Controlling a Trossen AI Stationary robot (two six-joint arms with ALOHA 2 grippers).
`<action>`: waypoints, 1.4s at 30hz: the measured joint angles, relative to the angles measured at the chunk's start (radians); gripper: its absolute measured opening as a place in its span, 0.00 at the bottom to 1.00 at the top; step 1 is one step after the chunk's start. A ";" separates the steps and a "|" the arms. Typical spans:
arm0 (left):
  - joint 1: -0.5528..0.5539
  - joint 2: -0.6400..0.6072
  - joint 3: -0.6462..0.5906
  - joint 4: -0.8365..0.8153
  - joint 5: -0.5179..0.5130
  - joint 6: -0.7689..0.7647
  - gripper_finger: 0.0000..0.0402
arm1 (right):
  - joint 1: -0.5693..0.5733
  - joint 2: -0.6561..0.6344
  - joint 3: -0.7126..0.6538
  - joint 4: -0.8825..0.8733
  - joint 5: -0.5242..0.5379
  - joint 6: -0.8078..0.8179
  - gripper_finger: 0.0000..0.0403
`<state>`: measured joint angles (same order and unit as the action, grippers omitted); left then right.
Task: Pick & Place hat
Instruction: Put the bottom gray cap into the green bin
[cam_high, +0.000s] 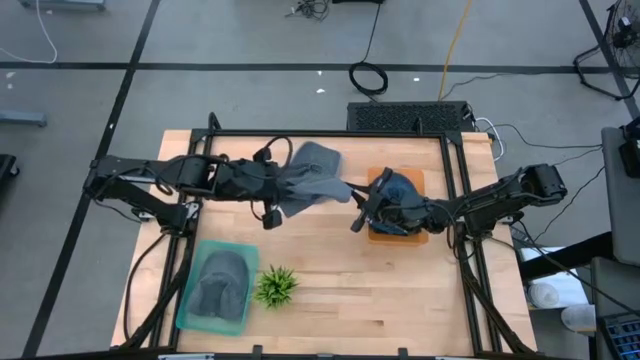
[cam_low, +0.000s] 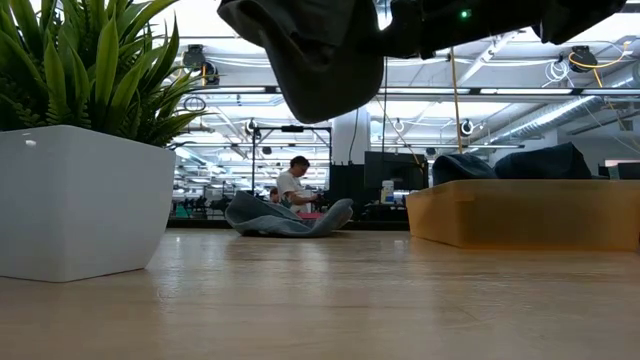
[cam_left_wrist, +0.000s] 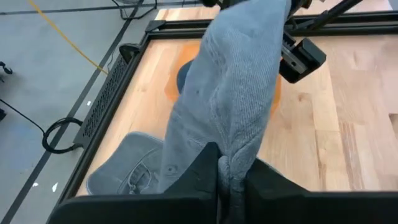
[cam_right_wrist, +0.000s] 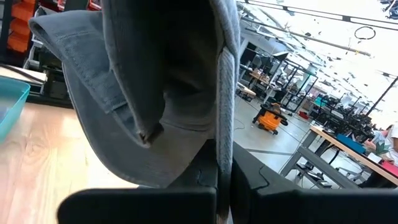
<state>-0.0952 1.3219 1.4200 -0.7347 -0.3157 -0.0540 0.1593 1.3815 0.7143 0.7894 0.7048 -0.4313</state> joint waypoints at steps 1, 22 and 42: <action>0.000 -0.003 0.000 0.000 0.000 0.000 0.07 | 0.000 0.000 0.000 -0.004 0.000 0.000 0.00; 0.000 -0.007 -0.001 0.133 0.024 0.023 0.04 | 0.000 0.000 -0.001 0.029 -0.082 0.000 0.16; -0.005 -0.008 0.042 0.213 0.034 0.119 0.04 | 0.000 0.000 -0.001 0.062 -0.106 0.089 0.87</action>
<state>-0.1003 1.3135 1.4624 -0.5218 -0.2816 0.0653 0.1589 1.3811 0.7136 0.8514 0.5987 -0.3424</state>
